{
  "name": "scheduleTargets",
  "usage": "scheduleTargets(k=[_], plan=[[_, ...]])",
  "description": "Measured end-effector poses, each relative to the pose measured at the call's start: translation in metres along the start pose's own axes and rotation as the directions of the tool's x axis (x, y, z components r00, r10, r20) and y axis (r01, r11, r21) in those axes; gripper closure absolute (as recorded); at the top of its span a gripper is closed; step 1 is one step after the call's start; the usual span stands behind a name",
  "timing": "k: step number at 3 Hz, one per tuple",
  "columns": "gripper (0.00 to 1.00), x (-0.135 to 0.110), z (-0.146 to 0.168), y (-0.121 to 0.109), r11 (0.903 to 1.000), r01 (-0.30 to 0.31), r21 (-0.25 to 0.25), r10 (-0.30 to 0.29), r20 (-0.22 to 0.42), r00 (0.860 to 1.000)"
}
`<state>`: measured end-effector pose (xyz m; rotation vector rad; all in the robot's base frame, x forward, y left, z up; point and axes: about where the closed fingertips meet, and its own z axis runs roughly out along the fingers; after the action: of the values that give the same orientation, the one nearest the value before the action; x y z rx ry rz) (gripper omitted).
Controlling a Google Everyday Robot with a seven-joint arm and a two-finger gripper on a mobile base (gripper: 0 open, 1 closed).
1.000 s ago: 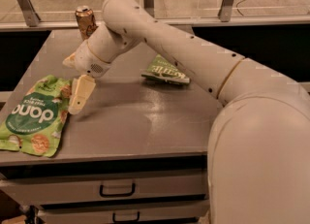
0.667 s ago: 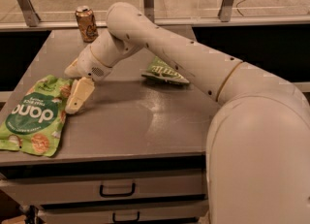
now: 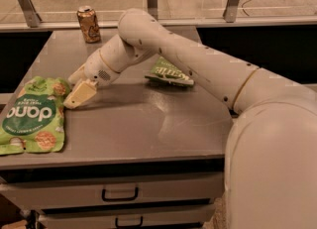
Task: Pick green rice chip bag
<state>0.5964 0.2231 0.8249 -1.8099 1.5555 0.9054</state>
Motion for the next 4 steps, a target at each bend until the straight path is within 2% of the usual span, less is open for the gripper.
scheduleTargets(k=[1,2,3,4], plan=[[0.88,0.0,-0.016,0.008,0.9995,-0.022,0.023,0.022,0.011,1.0],[1.0,-0.018,-0.041,0.02,0.9981,0.026,0.055,-0.027,0.009,1.0],[0.83,-0.02,-0.04,0.022,0.9982,0.029,0.053,-0.029,0.008,1.0],[0.59,-0.02,-0.038,0.022,0.9984,0.031,0.048,-0.031,0.011,0.999]])
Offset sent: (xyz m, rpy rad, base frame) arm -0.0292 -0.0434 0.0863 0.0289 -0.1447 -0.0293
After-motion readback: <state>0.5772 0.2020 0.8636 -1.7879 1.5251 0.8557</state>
